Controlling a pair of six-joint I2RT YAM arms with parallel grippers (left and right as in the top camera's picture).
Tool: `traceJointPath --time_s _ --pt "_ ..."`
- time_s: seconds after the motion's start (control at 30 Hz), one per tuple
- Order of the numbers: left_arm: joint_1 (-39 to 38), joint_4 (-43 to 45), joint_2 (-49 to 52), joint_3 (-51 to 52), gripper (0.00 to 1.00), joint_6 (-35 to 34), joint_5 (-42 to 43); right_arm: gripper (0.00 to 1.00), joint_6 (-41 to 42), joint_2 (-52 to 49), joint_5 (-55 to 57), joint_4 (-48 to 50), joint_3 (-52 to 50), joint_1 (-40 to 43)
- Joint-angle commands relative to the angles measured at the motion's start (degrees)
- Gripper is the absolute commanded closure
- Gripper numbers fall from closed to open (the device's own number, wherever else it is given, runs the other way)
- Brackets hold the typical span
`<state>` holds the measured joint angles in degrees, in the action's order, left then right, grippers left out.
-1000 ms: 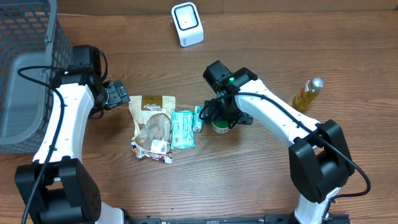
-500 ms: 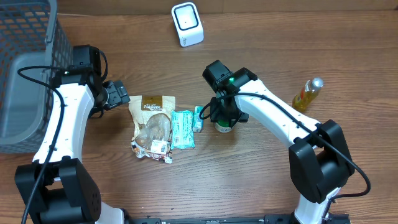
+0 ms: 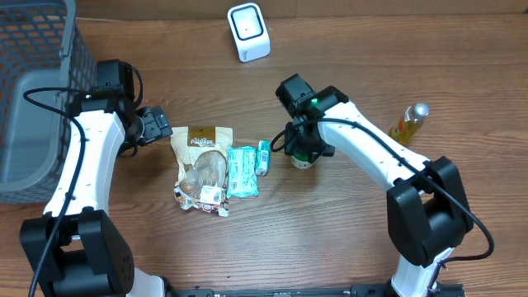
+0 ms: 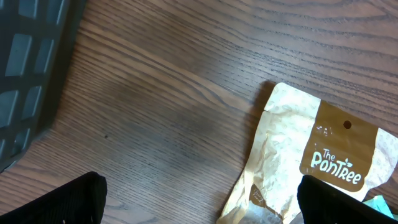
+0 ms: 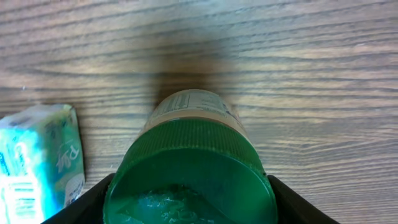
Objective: Scan the item barcode
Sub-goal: 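Lower the right gripper onto the green jar lid and grasp it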
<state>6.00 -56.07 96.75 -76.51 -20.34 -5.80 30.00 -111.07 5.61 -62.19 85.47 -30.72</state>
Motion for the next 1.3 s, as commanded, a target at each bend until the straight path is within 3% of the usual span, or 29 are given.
traceJointPath --time_s 0.0,0.13,0.2,0.23,0.33,0.6,0.93,1.13,1.27 --pt "-0.02 0.0 -1.29 -0.22 0.0 1.27 0.07 0.37 0.04 0.26 1.44 0.35 -0.37 0.59" --pt "-0.02 0.02 -1.29 -0.22 0.01 1.27 0.07 0.37 0.02 0.26 1.42 0.33 -0.35 0.59" --pt "-0.02 0.0 -1.29 -0.22 0.01 1.27 0.07 0.26 0.02 0.26 1.4 0.35 -0.35 0.59" --pt "-0.02 0.0 -1.29 -0.22 0.0 1.27 0.07 0.11 0.02 0.26 1.4 0.39 -0.35 0.59" --pt "-0.02 0.0 -1.29 -0.22 0.0 1.27 0.07 0.0 -0.02 0.26 1.42 0.35 -0.35 0.59" --pt "-0.02 0.0 -1.29 -0.22 0.01 1.27 0.07 0.0 -0.96 0.26 1.18 -0.11 -0.37 0.59" --pt "-0.02 0.0 -1.29 -0.22 0.01 1.27 0.07 0.0 -10.38 0.26 -0.74 -0.46 -0.37 0.59" --pt "-0.02 0.0 -1.29 -0.22 0.0 1.27 0.07 0.0 -10.58 0.26 -0.72 -0.61 -0.39 0.59" --pt "-0.02 0.0 -1.29 -0.22 0.0 1.27 0.07 0.07 -8.44 0.26 -0.72 -0.39 -0.39 0.59"
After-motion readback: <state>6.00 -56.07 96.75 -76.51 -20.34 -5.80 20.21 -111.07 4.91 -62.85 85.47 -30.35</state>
